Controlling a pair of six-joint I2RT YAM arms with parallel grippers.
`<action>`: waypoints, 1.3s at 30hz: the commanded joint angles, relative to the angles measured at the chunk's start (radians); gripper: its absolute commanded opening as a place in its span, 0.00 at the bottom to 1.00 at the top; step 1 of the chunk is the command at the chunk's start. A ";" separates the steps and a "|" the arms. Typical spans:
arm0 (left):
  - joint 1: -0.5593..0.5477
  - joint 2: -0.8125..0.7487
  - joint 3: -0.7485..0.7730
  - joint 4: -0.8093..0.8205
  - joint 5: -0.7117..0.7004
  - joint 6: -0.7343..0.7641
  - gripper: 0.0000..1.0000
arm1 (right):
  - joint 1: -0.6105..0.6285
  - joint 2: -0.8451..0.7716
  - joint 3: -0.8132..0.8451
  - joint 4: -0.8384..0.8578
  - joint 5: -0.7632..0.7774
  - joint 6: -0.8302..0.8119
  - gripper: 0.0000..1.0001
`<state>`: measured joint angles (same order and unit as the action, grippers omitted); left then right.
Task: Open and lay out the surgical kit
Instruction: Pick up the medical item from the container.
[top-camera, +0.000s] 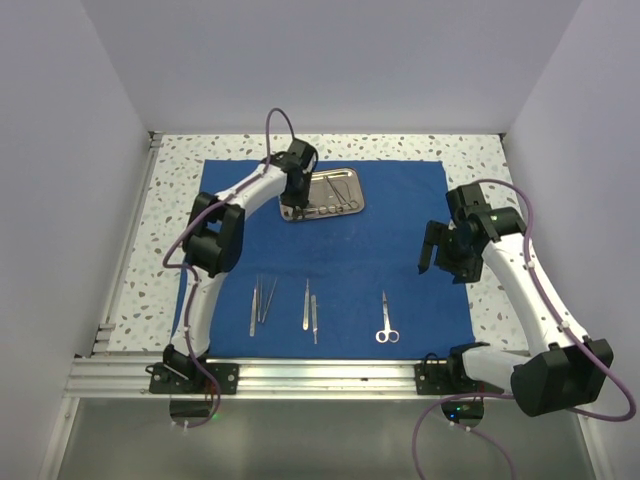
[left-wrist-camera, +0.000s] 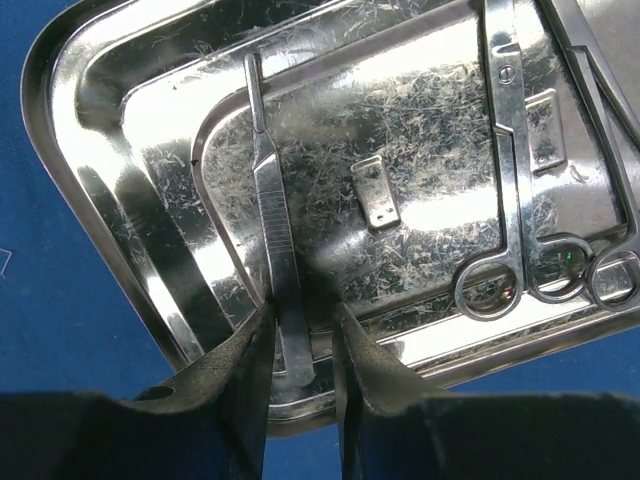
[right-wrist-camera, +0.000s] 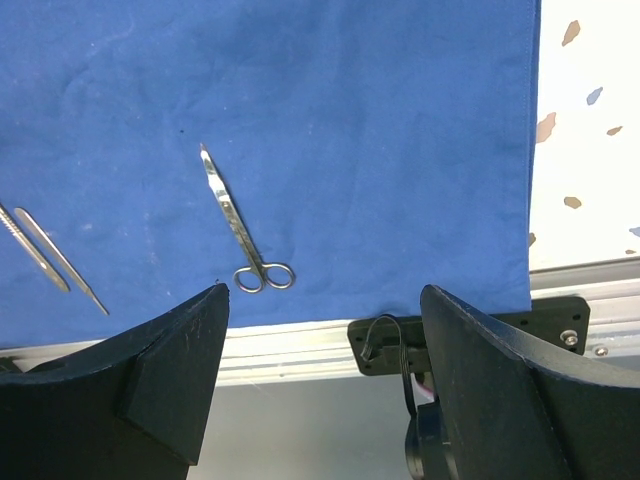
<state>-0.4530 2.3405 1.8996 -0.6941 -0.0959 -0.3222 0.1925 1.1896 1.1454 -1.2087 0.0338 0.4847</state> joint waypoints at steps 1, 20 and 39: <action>-0.044 0.204 -0.134 -0.291 0.009 0.003 0.30 | 0.008 -0.027 -0.009 0.011 -0.012 -0.012 0.81; -0.069 0.217 -0.240 -0.262 0.048 -0.071 0.00 | 0.047 -0.054 -0.007 -0.009 0.017 -0.018 0.81; -0.059 -0.090 0.133 -0.443 0.050 -0.100 0.00 | 0.067 -0.085 0.020 -0.002 -0.061 0.006 0.81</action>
<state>-0.5056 2.3135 2.0220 -1.0355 -0.0772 -0.3878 0.2512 1.1297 1.1275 -1.2106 0.0078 0.4816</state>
